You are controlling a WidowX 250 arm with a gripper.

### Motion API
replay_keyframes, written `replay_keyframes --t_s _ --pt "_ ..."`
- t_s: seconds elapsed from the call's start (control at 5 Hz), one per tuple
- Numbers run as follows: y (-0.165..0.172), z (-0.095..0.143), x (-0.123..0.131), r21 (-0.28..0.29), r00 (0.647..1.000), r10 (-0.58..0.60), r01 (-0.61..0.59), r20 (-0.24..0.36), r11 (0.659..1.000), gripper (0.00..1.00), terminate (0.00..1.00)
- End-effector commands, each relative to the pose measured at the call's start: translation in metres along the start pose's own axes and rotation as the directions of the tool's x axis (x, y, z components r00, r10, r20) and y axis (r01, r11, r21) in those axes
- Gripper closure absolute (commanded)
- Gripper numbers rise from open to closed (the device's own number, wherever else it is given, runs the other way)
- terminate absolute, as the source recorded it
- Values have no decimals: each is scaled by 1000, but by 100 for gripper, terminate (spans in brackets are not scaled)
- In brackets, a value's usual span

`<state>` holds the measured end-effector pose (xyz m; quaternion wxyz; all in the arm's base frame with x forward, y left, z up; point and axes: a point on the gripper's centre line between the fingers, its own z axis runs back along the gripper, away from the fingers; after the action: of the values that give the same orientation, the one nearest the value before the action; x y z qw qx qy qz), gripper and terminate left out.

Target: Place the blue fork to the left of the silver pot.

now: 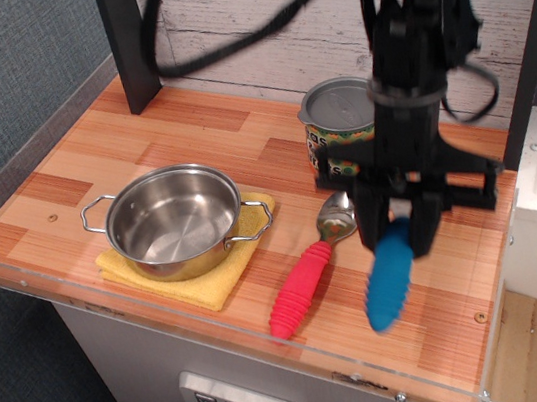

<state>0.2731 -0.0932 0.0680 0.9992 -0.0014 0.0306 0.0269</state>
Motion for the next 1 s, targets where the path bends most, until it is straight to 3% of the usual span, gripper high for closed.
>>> replay_keyframes --t_s 0.0,0.4,0.8 --pt "46 51 -3 4 1000 -8 8 24 1000 100 0" --pt "116 72 -6 72 994 -112 113 -14 991 100 0" --pt "175 67 0 140 985 -170 172 -28 975 100 0"
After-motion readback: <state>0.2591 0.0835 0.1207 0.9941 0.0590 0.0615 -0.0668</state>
